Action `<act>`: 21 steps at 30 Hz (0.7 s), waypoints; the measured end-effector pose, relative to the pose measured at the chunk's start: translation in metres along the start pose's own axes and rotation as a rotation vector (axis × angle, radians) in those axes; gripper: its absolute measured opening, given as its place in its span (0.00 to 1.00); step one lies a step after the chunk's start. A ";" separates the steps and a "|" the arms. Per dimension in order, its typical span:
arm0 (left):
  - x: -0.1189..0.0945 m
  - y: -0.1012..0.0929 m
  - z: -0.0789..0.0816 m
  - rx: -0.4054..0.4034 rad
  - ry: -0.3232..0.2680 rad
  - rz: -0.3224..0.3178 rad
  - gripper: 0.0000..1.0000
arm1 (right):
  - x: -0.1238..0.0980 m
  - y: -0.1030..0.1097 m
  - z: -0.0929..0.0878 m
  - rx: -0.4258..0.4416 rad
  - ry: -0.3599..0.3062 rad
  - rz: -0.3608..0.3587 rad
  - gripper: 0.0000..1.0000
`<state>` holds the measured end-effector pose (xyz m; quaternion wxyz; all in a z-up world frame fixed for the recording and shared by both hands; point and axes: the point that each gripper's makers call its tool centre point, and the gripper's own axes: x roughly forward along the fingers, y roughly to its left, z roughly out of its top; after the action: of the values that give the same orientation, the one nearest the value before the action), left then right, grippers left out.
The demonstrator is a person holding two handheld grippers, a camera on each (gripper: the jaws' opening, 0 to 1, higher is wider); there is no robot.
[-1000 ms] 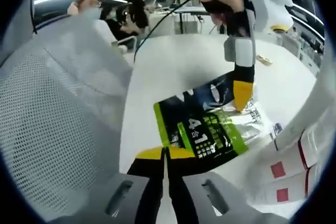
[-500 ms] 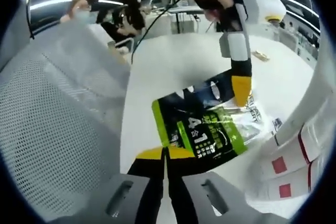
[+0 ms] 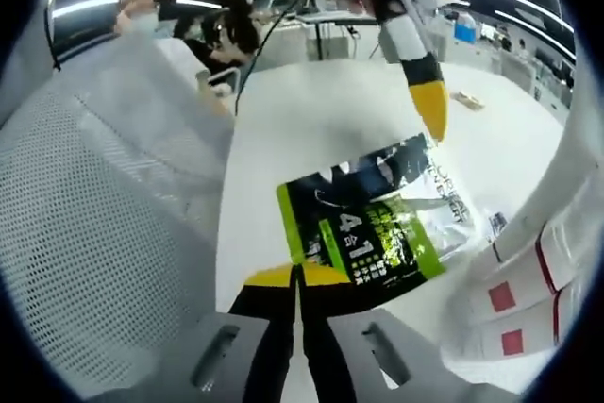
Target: Arrange the skincare products in the storage area until every visible bottle or jar stands upright without overlapping.
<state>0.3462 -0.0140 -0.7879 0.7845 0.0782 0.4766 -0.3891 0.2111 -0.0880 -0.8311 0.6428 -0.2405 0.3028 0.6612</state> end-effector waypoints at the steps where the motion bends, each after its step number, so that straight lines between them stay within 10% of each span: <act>1: -0.001 -0.008 -0.001 0.029 -0.021 -0.013 0.15 | 0.000 0.000 0.000 0.001 0.000 0.001 0.02; 10: 0.012 -0.055 -0.016 0.134 -0.048 -0.023 0.22 | 0.000 0.001 0.000 0.001 0.005 -0.002 0.02; 21: 0.033 -0.050 -0.040 0.103 0.017 0.005 0.19 | -0.008 -0.014 0.005 -0.115 0.011 -0.115 0.15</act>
<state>0.2922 -0.0461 -0.8234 0.7762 0.1229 0.4625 -0.4105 0.2261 -0.0902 -0.8227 0.6631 -0.2978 0.2536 0.6383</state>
